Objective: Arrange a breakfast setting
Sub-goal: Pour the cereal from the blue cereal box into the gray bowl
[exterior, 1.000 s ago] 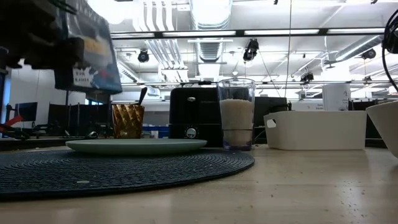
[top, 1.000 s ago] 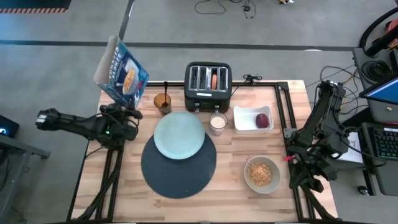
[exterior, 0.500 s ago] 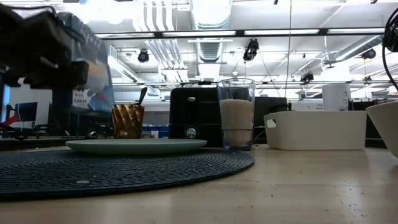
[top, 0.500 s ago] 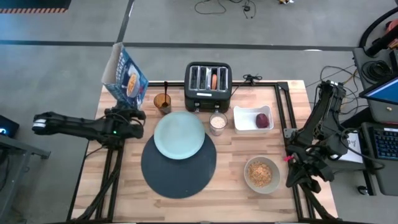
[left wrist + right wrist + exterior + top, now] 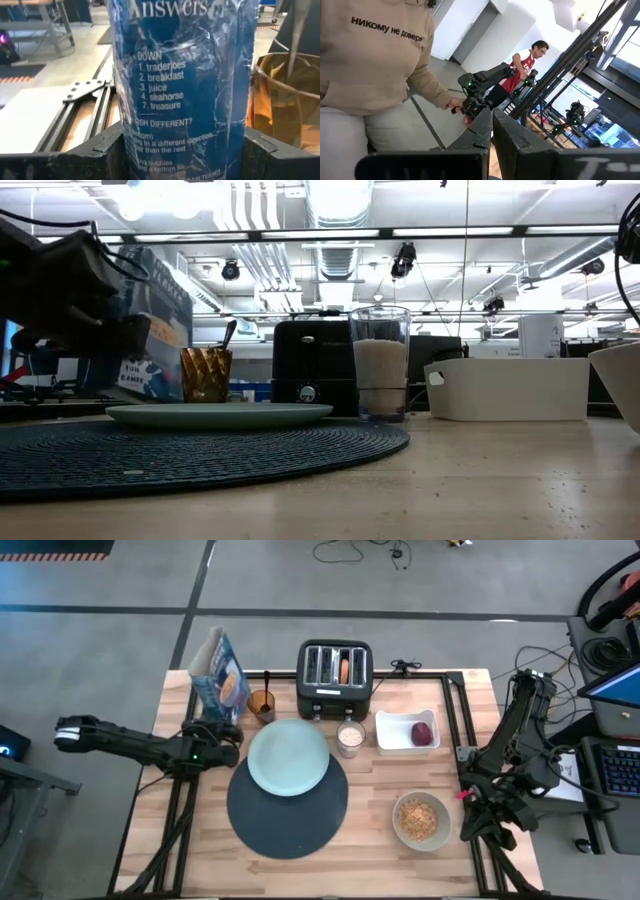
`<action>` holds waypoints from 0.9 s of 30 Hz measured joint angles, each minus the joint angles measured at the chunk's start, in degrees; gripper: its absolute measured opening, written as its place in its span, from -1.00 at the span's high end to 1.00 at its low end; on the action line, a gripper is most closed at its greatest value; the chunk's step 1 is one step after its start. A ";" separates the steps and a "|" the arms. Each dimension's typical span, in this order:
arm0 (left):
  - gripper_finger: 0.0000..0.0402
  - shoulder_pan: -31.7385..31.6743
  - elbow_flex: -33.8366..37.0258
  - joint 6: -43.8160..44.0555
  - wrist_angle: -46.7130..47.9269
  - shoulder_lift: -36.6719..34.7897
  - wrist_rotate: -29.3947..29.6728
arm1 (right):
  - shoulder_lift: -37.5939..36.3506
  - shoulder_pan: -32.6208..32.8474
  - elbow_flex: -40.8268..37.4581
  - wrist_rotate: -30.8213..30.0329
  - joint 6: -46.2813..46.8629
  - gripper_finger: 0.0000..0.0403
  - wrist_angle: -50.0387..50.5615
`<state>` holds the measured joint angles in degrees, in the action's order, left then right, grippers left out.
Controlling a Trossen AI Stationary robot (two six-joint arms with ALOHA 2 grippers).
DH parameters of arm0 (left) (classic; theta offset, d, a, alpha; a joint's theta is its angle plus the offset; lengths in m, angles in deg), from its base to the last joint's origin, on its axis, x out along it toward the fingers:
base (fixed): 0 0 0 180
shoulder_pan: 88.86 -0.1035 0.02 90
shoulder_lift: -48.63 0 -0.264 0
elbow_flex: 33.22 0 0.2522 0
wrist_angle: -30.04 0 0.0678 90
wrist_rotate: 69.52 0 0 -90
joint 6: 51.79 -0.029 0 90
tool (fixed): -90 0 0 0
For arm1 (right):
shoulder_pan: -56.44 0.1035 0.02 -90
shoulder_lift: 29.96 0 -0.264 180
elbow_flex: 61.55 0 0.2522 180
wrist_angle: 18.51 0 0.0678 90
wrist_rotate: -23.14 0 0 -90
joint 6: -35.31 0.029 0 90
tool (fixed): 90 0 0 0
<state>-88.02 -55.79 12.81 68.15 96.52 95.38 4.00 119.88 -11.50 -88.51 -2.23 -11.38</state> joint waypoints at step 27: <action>-0.68 0.02 -7.15 14.29 6.31 11.66 -14.52 | 0.00 0.00 0.00 -3.67 3.80 0.96 -0.12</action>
<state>-88.00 -62.94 27.10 74.46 108.18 80.86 4.00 119.88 -11.50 -92.19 1.57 -11.50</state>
